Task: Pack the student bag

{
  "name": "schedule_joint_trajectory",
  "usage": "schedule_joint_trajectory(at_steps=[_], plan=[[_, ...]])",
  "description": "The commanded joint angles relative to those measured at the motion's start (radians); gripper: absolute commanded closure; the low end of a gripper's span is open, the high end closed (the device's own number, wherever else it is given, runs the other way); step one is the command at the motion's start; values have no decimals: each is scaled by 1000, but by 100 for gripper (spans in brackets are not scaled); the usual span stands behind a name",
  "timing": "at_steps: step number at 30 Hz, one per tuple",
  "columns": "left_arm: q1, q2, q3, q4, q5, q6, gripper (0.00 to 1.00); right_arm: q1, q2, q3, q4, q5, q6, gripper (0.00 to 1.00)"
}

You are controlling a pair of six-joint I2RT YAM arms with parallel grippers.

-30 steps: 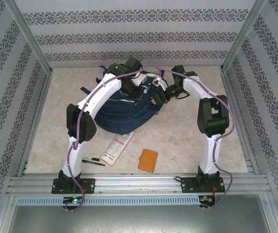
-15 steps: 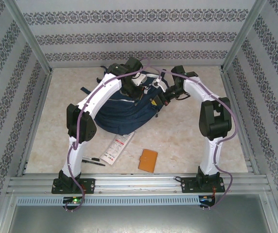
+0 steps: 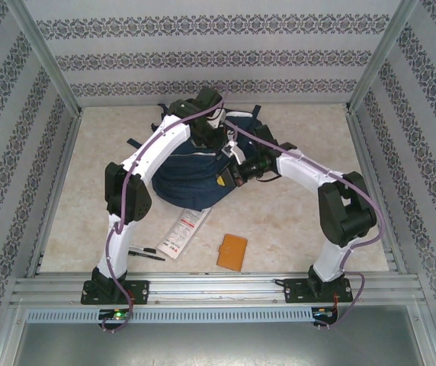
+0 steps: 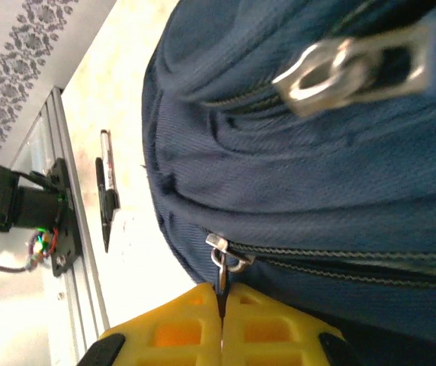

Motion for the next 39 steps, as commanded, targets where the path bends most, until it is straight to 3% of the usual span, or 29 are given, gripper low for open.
schedule_joint_trajectory(at_steps=[1,5,7,9,12,16,18,23,26,31,35,39], plan=[[4,12,13,225,67,-121,100,112,-25,-123,402,97,394,98],[4,26,7,256,100,-137,100,199,-31,-227,640,286,622,89],[6,22,6,254,110,-124,100,209,-64,-290,712,359,696,76],[11,11,-2,248,101,-108,100,198,-137,-368,741,442,737,73],[20,-8,-18,245,114,-96,100,152,-283,-459,725,505,725,62],[28,-15,-24,240,136,-83,100,104,-473,-502,583,671,695,36],[28,-15,-24,243,161,-74,100,63,-508,-502,563,685,716,33],[28,-10,-23,252,198,-64,100,-18,-405,-392,461,594,891,35],[28,-7,-21,255,223,-70,100,-3,-300,-326,498,517,983,39],[30,-5,-21,245,222,-66,100,65,-201,-228,551,538,1026,44],[30,-1,-19,240,233,-69,100,81,-148,-198,595,529,1061,57],[39,-1,-17,232,247,-69,97,85,-117,-194,616,518,1074,84]])
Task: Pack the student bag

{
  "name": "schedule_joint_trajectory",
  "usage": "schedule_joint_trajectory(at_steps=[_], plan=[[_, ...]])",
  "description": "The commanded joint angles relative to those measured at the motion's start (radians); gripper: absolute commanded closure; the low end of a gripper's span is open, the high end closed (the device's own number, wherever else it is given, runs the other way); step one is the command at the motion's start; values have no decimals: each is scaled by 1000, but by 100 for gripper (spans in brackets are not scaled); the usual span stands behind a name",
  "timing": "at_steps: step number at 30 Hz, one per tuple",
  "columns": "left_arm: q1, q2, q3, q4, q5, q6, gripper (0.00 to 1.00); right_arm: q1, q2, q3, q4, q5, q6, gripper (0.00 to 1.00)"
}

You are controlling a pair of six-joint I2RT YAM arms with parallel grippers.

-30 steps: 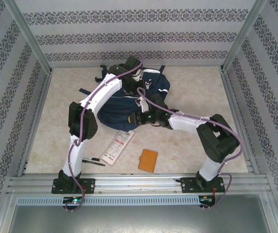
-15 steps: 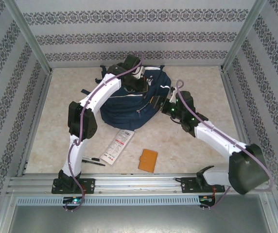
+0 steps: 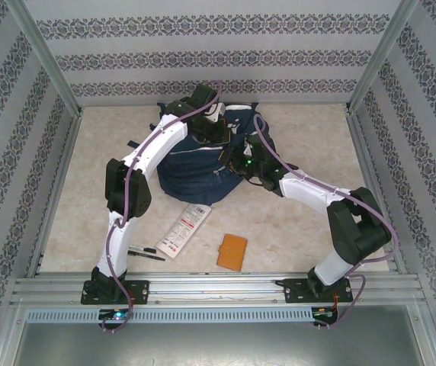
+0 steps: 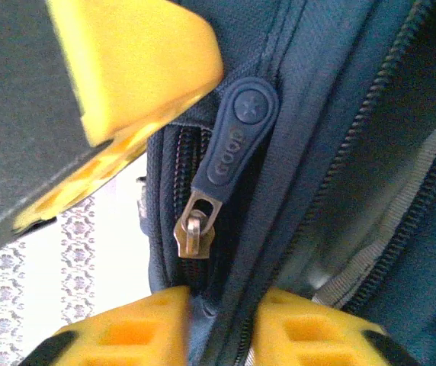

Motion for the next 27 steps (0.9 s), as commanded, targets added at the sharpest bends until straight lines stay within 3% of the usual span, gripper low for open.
schedule_joint_trajectory(at_steps=[1,3,4,8,12,16,23,27], plan=[[5,-36,16,45,87,9,85,15,34,30,57,-13,26,88],[30,-58,45,-33,87,26,60,15,36,30,62,-9,43,92],[45,-87,42,-83,74,43,54,16,36,32,67,-9,58,93],[94,-333,-250,-95,-21,45,44,22,48,57,90,-23,111,94],[106,-594,-676,79,13,-49,42,21,78,82,106,-48,151,95],[73,-675,-932,264,93,-171,42,25,106,97,147,-79,205,95],[35,-649,-939,354,25,-197,42,56,115,118,155,-84,201,97],[30,-599,-921,366,-15,-203,48,71,115,120,156,-79,209,98]])
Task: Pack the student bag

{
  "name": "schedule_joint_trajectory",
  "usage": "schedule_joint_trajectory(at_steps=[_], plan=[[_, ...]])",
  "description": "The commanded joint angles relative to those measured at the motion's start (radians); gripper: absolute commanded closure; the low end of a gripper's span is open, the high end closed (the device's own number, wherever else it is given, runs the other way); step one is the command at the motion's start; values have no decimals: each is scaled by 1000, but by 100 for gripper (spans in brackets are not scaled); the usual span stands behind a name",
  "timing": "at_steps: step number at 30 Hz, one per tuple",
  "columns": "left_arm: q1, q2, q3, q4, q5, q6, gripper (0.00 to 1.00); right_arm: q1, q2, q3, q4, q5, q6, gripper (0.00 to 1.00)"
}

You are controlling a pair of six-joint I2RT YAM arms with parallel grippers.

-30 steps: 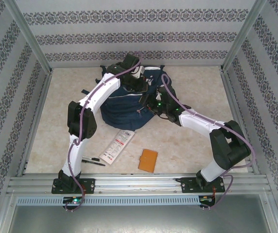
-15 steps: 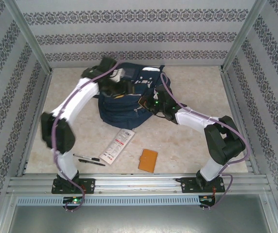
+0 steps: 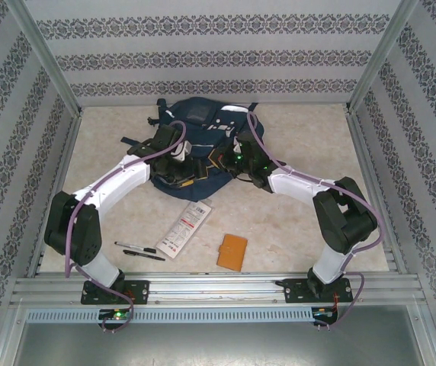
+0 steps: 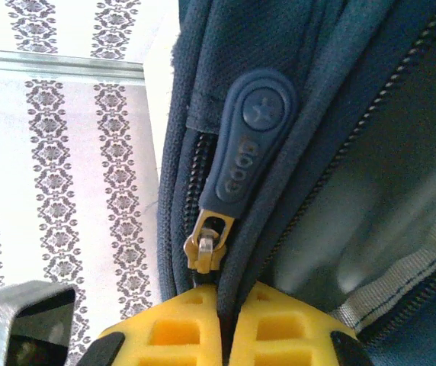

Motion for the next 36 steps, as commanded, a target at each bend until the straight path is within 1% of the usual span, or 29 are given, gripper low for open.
schedule_joint_trajectory(at_steps=[1,3,5,9,10,13,14,17,20,22,24,26,28,31,33,34,35,36], plan=[[-14,33,35,86,-34,-27,50,27,3,40,64,-32,14,98],[-26,51,39,104,-35,-36,53,33,2,42,63,-25,14,98],[-42,64,52,101,-63,-27,56,41,2,45,62,-23,8,98],[-77,90,88,40,-173,6,63,49,3,45,60,-21,8,100],[-86,98,95,21,-196,11,68,48,3,43,61,-19,10,100],[-92,101,94,-13,-263,25,93,48,0,40,60,-15,2,100],[-91,92,89,-18,-286,35,99,46,-3,39,57,-14,-5,100],[-90,52,70,-13,-320,79,100,20,-17,20,35,-13,-35,100],[-72,18,53,5,-280,133,100,-28,-41,-11,5,-22,-109,100],[-37,1,29,21,-212,147,100,-71,-53,-28,-17,-54,-161,100],[21,-8,-4,48,-115,164,100,-118,-50,-30,-35,-109,-215,100],[77,-3,-20,53,-18,209,100,-168,-32,-11,-67,-177,-267,100],[110,-3,-31,58,26,274,100,-213,-12,-5,-72,-210,-286,100],[141,-8,-50,63,50,366,100,-279,23,15,-75,-234,-305,100],[155,2,-66,73,33,411,100,-308,47,38,-85,-246,-327,100],[159,12,-73,73,5,428,100,-323,59,50,-91,-245,-335,100],[159,23,-74,67,-10,439,100,-333,68,59,-102,-238,-334,97],[157,33,-71,68,4,439,100,-340,73,67,-112,-233,-322,80]])
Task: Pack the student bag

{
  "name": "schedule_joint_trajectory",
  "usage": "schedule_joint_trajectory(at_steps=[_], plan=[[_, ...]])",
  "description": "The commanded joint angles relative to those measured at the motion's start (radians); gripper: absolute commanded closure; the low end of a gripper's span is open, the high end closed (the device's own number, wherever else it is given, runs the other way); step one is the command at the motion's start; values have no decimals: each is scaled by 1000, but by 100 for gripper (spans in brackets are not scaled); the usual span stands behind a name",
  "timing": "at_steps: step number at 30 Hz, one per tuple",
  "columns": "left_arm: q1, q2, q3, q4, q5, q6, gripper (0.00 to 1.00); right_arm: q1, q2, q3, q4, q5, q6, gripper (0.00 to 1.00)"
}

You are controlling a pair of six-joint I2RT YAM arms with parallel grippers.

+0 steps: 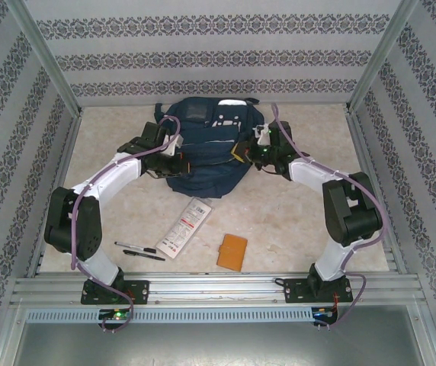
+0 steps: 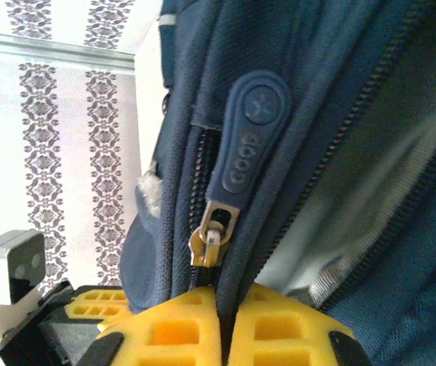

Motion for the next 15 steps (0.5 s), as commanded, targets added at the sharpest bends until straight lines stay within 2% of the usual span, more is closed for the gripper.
schedule_joint_trajectory(at_steps=[1,3,4,5,7,11,13,15], plan=[[12,11,-10,-31,21,78,100,-55,30,52,-26,72,-28,69],[-26,5,-10,9,36,38,100,-39,9,42,-25,68,30,60],[-56,-2,-9,34,34,19,100,-15,-15,22,-25,84,88,52],[-81,-6,-5,60,34,-3,100,18,-46,-5,-20,123,136,45],[-125,-5,8,102,36,-51,100,95,-105,-53,-32,239,204,38],[-178,12,36,187,33,-122,100,236,-126,-82,-45,419,303,37],[-193,23,49,216,39,-142,100,270,-108,-74,-83,484,339,38],[-202,33,57,241,54,-158,100,282,-83,-57,-98,492,349,39]])
